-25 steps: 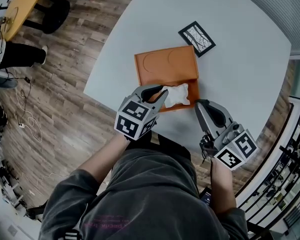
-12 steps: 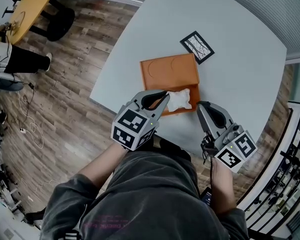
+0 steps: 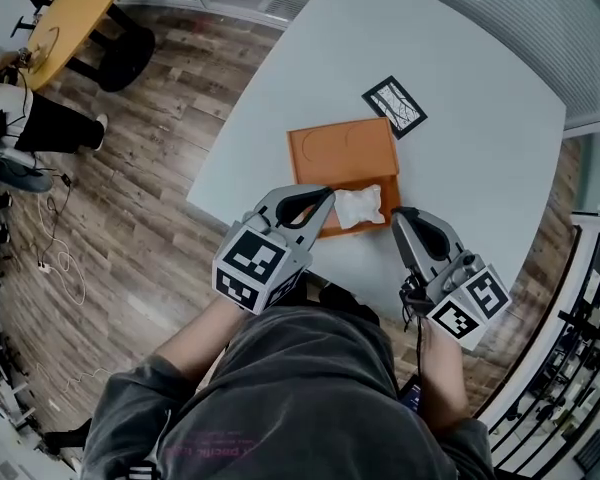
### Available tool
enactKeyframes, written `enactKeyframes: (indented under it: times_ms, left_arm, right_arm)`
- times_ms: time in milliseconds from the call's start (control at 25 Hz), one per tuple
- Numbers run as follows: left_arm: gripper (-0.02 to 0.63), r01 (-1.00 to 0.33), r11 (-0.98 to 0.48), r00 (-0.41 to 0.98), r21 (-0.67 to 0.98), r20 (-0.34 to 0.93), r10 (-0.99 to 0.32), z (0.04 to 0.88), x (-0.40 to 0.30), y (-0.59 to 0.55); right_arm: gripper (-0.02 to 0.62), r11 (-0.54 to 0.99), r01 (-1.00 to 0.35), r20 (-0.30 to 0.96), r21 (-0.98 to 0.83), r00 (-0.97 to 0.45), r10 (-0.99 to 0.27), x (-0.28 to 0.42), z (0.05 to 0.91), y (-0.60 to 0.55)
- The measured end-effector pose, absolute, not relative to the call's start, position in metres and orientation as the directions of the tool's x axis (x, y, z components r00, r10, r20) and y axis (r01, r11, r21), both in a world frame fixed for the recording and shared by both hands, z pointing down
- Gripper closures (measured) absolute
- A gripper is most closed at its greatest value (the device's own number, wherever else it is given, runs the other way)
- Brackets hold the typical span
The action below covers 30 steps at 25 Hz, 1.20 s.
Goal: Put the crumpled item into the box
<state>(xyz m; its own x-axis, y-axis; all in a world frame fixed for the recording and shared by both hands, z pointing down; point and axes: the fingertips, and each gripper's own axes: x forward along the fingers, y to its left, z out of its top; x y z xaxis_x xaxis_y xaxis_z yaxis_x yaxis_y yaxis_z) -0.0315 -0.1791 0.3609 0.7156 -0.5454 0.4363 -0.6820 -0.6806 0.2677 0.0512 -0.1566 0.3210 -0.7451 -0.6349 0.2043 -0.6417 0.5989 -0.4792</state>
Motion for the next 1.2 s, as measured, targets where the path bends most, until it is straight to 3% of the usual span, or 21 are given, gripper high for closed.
enactKeyframes:
  times_ms: [560,1200]
  left_arm:
    - [0.592,-0.613,-0.762,0.783,0.210,0.294,-0.548,0.308,-0.041,-0.156]
    - [0.594,-0.584,-0.781,0.802,0.221,0.300,-0.516,0.311,-0.043,-0.142]
  right_arm:
    - [0.597,0.659,-0.627,0.171,-0.415,-0.766,-0.620,0.025,0.293,-0.141]
    - [0.598,0.658,-0.629,0.213,-0.415,-0.770,-0.602,0.021,0.303,-0.135]
